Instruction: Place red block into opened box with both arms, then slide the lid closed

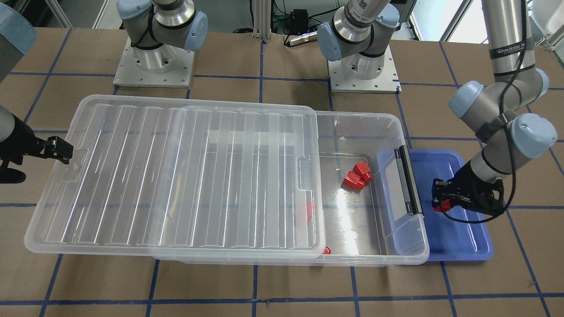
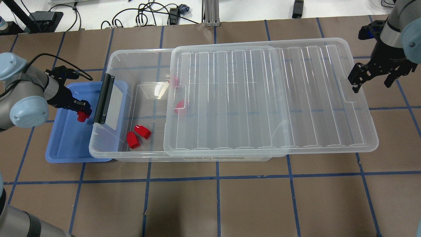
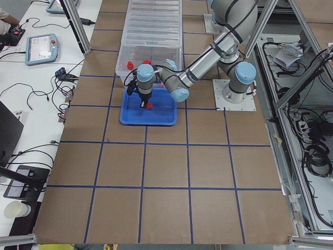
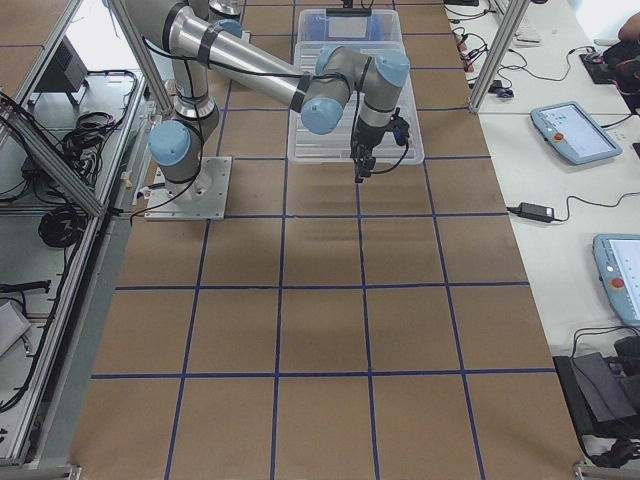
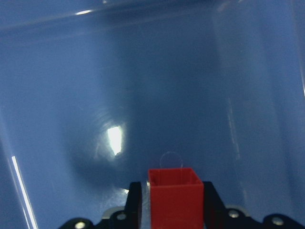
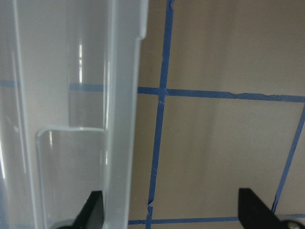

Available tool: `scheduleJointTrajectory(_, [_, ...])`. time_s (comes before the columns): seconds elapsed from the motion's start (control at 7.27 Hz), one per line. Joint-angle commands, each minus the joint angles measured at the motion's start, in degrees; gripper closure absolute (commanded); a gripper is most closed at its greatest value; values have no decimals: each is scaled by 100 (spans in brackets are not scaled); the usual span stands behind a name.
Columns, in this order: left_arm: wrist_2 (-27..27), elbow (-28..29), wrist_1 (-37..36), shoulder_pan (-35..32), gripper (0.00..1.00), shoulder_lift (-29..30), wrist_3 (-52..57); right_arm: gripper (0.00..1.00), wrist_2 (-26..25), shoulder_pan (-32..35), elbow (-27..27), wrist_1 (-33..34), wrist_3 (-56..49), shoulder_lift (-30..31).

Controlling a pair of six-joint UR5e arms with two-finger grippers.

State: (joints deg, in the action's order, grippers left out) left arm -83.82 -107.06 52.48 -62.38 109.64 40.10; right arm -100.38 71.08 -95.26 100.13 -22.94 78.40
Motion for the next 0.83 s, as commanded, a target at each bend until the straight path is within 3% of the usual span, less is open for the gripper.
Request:
scheduleJointTrajectory(0.0, [-3,1243,1976,-133,97,-372,-46,0,-43,-6,-19,76,-62,0])
scheduleJointTrajectory(0.28, [-47,2264,3395,-955,96,-627,-1031,0,-43,-6,-10,77,-62,0])
scheduleJointTrajectory(0.55, [-239,2138,3410,-2011,96,-813,-2447,0,-43,-6,-2,77,-44,0])
scheduleJointTrajectory(0.69, [-258,1928,3357,-2233,96,-795,-2820,0,-43,-6,7,68,-27,26])
